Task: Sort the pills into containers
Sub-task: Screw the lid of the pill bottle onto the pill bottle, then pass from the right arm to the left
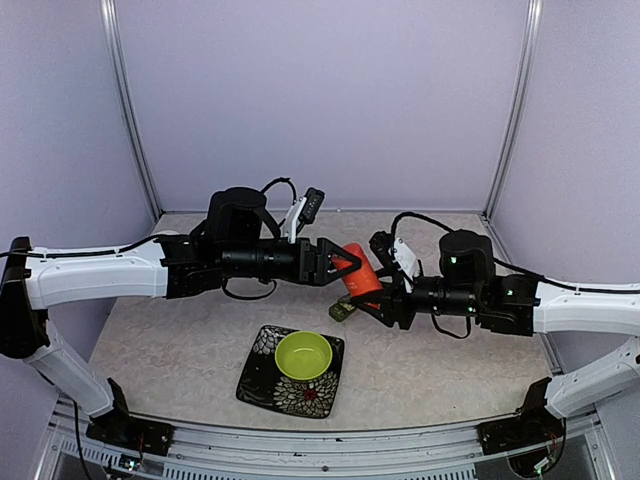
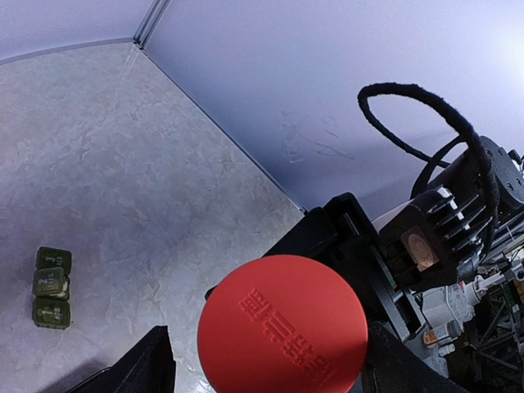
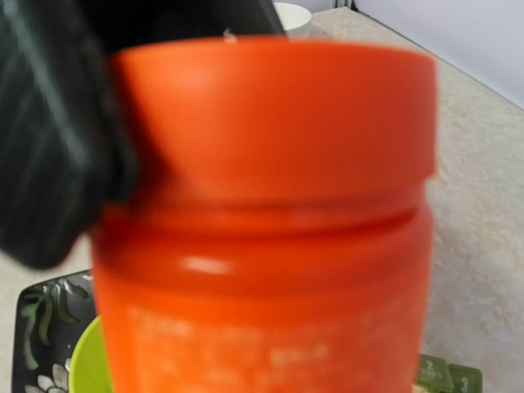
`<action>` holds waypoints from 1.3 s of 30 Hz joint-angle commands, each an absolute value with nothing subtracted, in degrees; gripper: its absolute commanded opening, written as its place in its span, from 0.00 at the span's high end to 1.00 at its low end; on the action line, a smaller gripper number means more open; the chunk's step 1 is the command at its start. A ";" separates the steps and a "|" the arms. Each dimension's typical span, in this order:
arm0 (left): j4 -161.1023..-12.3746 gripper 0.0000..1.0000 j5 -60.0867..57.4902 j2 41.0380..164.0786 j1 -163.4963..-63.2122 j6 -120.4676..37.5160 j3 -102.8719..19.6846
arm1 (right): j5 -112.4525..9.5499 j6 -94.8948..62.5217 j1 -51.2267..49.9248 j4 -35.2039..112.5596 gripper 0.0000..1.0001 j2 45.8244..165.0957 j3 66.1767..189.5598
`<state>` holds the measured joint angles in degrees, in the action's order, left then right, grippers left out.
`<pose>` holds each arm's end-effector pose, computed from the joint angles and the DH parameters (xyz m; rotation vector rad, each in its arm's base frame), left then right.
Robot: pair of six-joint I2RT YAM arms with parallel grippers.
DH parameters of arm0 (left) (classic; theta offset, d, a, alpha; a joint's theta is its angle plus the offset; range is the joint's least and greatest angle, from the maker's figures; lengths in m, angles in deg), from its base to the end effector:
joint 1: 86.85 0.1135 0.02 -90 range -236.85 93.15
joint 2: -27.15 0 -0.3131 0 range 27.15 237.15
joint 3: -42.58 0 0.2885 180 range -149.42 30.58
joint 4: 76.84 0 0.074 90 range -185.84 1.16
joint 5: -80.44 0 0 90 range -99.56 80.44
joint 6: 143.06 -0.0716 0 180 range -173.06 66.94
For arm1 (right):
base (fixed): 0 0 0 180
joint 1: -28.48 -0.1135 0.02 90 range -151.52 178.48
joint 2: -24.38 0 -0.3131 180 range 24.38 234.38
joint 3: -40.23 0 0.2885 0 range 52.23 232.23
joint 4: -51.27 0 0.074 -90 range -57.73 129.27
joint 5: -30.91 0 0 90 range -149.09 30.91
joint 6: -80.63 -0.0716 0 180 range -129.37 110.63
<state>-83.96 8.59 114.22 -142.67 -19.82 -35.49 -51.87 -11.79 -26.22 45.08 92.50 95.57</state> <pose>0.2205 -0.3645 0.3416 0.6458 1.9714 -1.3206 0.1786 0.2679 0.2931 -0.9513 1.7363 0.7844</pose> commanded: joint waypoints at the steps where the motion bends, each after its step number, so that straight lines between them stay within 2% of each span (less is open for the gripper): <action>1: -82.44 0.22 8.37 113.92 -142.49 -20.08 -37.18 | -51.92 -11.57 -26.46 45.41 0.91 92.31 96.88; 12: -81.64 0.30 8.57 114.36 -141.97 -20.34 -37.70 | -50.44 -11.91 -26.50 46.20 0.92 93.02 96.62; 23: -82.03 0.32 9.19 114.90 -141.97 -20.50 -37.90 | -50.92 -12.26 -26.53 46.40 0.92 92.94 96.41; 26: -82.57 0.36 9.76 115.34 -142.09 -20.81 -38.16 | -51.10 -12.27 -26.46 45.90 0.92 92.93 96.81; 31: -83.96 0.55 8.65 115.69 -142.40 -22.40 -38.47 | -50.88 -12.42 -26.46 45.61 0.92 93.02 97.08; 39: -80.63 0.60 12.13 114.56 -142.75 -28.19 -36.67 | -46.43 -13.57 -26.43 47.11 0.91 91.10 96.01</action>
<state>-83.30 9.03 115.01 -142.34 -22.88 -36.58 -50.84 -12.20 -26.22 44.62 92.93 95.57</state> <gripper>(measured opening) 0.518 0.516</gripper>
